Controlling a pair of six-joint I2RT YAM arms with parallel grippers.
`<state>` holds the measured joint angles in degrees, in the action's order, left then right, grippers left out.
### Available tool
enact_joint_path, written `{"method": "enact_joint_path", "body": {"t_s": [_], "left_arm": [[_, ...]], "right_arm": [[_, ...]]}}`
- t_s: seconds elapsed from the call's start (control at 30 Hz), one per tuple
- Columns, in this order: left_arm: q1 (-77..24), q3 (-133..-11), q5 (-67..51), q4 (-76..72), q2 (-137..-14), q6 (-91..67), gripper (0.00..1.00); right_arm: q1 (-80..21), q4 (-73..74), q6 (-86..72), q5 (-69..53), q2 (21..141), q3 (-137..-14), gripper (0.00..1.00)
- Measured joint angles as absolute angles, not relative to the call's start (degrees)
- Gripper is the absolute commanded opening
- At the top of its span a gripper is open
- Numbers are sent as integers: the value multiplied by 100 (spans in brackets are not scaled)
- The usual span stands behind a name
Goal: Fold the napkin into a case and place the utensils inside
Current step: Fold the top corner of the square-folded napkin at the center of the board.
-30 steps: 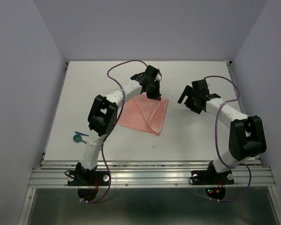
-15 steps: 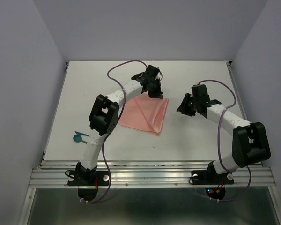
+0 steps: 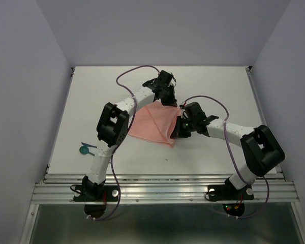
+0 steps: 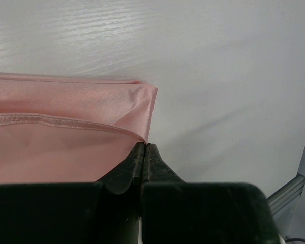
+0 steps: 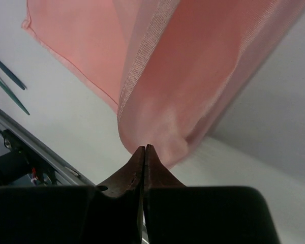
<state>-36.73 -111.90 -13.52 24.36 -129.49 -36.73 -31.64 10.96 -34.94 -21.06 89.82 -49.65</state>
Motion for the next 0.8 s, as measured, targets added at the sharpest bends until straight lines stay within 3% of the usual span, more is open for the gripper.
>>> {"method": "enact_joint_path", "body": {"t_s": [0.8], "left_arm": [[-3673,-10982,-1352,2329,-12949,-3712,0]], "right_arm": [[-3234,805,-3312,-2558,9762,-4729,1]]}}
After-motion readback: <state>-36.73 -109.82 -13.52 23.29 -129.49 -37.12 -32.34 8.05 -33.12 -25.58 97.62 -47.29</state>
